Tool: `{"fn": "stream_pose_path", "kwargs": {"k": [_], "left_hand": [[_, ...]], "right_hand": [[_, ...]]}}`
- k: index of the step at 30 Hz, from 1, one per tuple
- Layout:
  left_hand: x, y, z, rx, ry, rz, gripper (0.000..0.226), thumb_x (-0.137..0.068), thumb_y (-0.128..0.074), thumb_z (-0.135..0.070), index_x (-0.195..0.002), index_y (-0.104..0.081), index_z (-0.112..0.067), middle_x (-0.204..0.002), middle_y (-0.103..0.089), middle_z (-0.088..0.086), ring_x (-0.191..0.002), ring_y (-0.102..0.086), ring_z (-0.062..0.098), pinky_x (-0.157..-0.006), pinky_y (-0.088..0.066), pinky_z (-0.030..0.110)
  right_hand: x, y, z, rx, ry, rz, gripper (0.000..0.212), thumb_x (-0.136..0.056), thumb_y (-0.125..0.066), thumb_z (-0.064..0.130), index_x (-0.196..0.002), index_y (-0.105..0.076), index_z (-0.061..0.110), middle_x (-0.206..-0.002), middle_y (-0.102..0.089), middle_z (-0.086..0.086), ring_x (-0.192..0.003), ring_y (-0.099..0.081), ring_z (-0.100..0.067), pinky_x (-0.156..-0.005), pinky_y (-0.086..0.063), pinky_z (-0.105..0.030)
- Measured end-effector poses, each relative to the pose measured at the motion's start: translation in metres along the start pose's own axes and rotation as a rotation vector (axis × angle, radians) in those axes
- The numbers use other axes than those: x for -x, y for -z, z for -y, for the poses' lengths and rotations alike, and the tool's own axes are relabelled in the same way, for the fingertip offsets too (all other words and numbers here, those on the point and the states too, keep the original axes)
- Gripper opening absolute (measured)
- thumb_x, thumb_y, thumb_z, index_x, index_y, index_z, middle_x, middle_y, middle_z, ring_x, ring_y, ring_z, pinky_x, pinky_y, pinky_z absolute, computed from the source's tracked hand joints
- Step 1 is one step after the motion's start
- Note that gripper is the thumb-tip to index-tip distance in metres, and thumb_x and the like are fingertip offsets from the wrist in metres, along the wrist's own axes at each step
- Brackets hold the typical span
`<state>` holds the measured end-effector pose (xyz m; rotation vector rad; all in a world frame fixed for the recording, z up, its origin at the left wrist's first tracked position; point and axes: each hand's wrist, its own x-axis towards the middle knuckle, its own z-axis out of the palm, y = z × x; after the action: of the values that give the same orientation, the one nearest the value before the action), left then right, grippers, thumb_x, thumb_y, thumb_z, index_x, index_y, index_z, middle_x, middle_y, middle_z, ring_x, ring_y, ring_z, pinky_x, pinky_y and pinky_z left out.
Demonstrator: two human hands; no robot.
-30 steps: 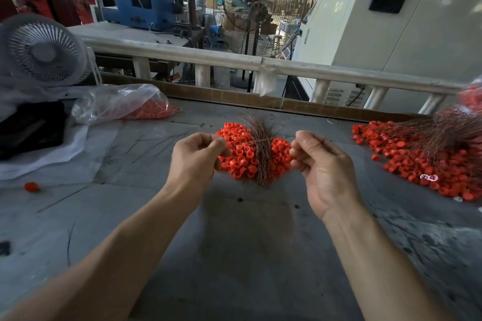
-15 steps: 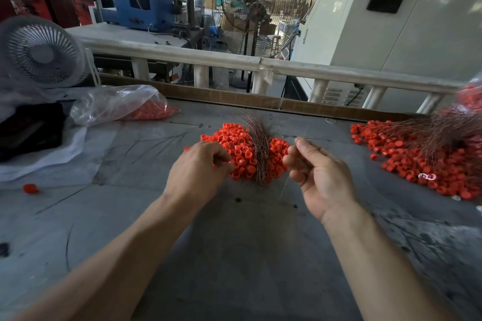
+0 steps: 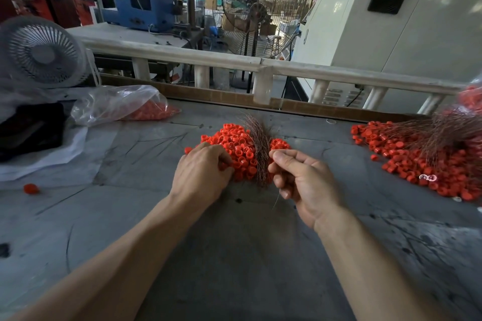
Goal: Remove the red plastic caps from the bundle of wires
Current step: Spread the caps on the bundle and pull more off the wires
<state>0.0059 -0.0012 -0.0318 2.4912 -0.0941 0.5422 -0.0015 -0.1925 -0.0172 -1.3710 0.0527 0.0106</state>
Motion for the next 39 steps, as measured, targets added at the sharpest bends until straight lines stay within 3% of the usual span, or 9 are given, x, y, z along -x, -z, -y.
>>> {"fn": "stream_pose_path", "kwargs": {"k": [4,9,12,17,21,29,39], "left_hand": [[0.0,0.003,-0.005,0.122,-0.004,-0.079,0.012,-0.083,-0.071,-0.023,-0.09,-0.064,-0.03,-0.083,-0.063,-0.015,-0.076,-0.059,0.007,-0.069,-0.045,0.028],[0.001,0.004,-0.015,0.459,0.008,-0.069,0.019,-0.081,-0.074,-0.011,-0.089,-0.065,-0.025,-0.083,-0.069,-0.01,-0.072,-0.064,0.005,-0.067,-0.053,0.023],[0.004,0.005,-0.018,0.607,-0.031,-0.026,0.017,-0.081,-0.075,-0.007,-0.092,-0.066,-0.016,-0.082,-0.068,-0.005,-0.068,-0.061,0.013,-0.065,-0.053,0.028],[0.005,0.006,-0.021,0.875,-0.013,0.103,0.018,-0.084,-0.072,0.004,-0.098,-0.068,-0.007,-0.077,-0.063,-0.001,-0.068,-0.056,0.008,-0.065,-0.048,0.023],[0.005,0.005,-0.02,1.059,0.028,0.188,0.022,-0.085,-0.069,0.008,-0.106,-0.068,0.001,-0.088,-0.064,0.013,-0.077,-0.059,0.017,-0.071,-0.051,0.028],[0.005,0.004,-0.017,1.128,0.024,0.233,0.026,-0.087,-0.067,0.003,-0.112,-0.07,-0.003,-0.096,-0.067,0.018,-0.082,-0.063,0.019,-0.073,-0.053,0.027],[0.006,0.004,-0.013,1.15,-0.007,0.29,0.026,-0.094,-0.061,-0.002,-0.117,-0.071,-0.008,-0.084,-0.073,-0.007,-0.077,-0.065,0.005,-0.073,-0.052,0.022]], "right_hand": [[0.0,0.0,-0.003,0.07,0.061,-0.001,0.008,-0.094,-0.07,0.013,-0.089,-0.077,0.015,-0.065,-0.07,-0.002,-0.044,-0.051,-0.008,-0.035,-0.032,-0.017],[0.003,-0.003,-0.002,0.116,0.143,0.023,0.008,-0.094,-0.069,0.014,-0.091,-0.076,0.017,-0.064,-0.069,0.0,-0.046,-0.049,-0.007,-0.037,-0.032,-0.019],[0.006,-0.005,0.001,0.104,0.175,0.024,0.01,-0.094,-0.07,0.014,-0.087,-0.075,0.019,-0.06,-0.063,0.003,-0.045,-0.045,-0.006,-0.037,-0.03,-0.018],[0.011,-0.007,0.006,0.099,0.195,0.027,0.01,-0.093,-0.071,0.016,-0.084,-0.075,0.019,-0.056,-0.052,0.005,-0.044,-0.041,-0.006,-0.038,-0.028,-0.017],[0.013,-0.009,0.006,0.103,0.231,0.052,0.01,-0.093,-0.069,0.009,-0.085,-0.074,0.013,-0.051,-0.051,0.01,-0.044,-0.04,-0.003,-0.039,-0.031,-0.013],[0.009,-0.009,0.001,0.226,0.341,0.082,0.008,-0.093,-0.072,0.01,-0.086,-0.074,0.014,-0.048,-0.057,0.018,-0.044,-0.049,0.004,-0.043,-0.036,-0.007],[0.007,-0.007,-0.002,0.205,0.37,0.049,0.011,-0.092,-0.073,0.012,-0.083,-0.076,0.018,-0.054,-0.062,0.018,-0.048,-0.055,0.004,-0.047,-0.04,-0.007]]}}
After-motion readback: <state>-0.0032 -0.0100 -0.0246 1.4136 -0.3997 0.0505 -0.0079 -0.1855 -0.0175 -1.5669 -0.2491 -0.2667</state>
